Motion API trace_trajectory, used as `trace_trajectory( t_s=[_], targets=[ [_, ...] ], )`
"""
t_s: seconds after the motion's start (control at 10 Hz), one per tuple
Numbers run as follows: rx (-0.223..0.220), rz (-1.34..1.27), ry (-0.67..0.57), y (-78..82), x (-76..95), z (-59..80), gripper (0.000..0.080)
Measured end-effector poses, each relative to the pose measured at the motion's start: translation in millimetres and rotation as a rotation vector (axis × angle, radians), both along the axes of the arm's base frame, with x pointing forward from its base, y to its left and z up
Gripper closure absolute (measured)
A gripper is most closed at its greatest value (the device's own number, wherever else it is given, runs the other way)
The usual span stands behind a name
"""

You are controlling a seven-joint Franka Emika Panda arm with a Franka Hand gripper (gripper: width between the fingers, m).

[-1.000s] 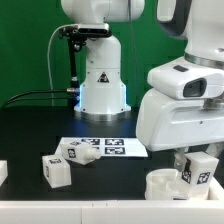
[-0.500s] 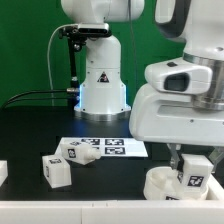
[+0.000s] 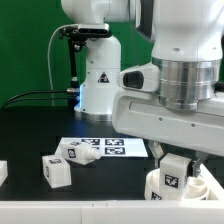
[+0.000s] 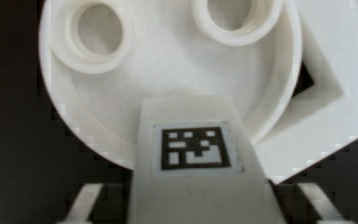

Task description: Assemble stool

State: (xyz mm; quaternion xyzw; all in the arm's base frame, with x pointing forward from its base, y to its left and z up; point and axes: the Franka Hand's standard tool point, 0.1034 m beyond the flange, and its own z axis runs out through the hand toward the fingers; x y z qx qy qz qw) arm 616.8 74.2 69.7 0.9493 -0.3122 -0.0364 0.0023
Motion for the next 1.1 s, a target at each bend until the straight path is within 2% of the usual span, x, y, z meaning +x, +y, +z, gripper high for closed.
trace_trajectory(
  t_s=[0.2,0.5,0.9,1.0,1.1],
  targets=[
    [-0.021,-0.205,0.002,-3.8,-1.9,0.1,0.0462],
    [-0.087,-0.609,-0.052,-13.4,-12.9,0.0,0.0462],
    [-0.120,-0.814,-0.053,-19.4,-20.4,-0.1,0.0461],
    [-0.121,-0.808,-0.052,-19.5,-20.7,-1.0,0.0403],
    [-0.118,-0.801,-0.054,-19.0,-20.1,0.0,0.0403]
  ],
)
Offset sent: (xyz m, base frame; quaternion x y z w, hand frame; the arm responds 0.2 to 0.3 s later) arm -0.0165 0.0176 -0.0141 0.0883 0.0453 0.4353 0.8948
